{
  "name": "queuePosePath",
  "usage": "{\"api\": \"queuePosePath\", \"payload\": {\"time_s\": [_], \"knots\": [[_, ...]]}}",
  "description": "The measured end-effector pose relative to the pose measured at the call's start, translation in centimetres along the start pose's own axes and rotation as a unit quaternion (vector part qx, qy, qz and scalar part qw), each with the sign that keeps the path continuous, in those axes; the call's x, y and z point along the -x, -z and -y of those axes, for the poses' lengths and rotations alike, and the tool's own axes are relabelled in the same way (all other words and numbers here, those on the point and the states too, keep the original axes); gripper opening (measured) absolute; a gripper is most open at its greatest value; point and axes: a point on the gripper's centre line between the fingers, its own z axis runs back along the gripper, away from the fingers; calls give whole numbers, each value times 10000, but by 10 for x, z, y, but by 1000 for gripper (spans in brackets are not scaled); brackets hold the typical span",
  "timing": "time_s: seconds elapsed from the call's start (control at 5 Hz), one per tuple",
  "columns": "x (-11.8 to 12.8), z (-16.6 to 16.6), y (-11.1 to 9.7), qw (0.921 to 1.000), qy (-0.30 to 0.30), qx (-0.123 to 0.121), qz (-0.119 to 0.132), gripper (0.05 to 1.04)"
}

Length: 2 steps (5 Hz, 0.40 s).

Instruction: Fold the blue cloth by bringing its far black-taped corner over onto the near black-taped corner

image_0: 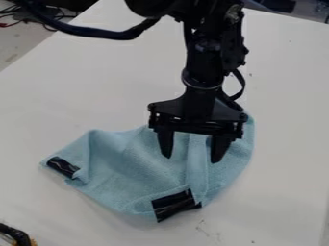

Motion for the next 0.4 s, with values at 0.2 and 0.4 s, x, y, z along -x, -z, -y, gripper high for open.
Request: {"api": "queuePosePath", "payload": {"time_s": [0.2,0.4], "knots": [[-3,3,3,9999,107,39,57,1011],[-13,-1,8,9997,114,181,128,1004]]}}
